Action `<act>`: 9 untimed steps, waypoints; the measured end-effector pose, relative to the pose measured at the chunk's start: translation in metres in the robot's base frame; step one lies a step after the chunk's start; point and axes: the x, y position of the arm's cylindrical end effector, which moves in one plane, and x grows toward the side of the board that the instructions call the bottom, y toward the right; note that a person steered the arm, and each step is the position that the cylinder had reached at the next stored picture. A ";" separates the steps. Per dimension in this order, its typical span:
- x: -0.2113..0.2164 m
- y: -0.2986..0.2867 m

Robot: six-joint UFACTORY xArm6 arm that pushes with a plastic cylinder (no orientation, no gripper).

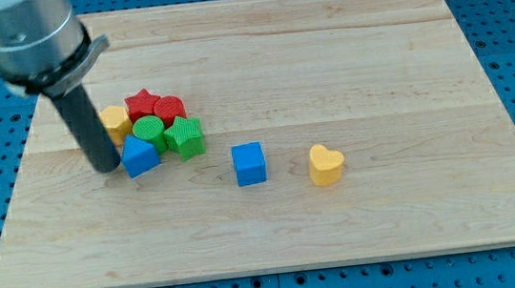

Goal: Put the blue cube at the bottom side of the yellow hexagon

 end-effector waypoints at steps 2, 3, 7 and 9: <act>0.121 0.218; 0.084 0.288; 0.012 0.155; -0.024 0.134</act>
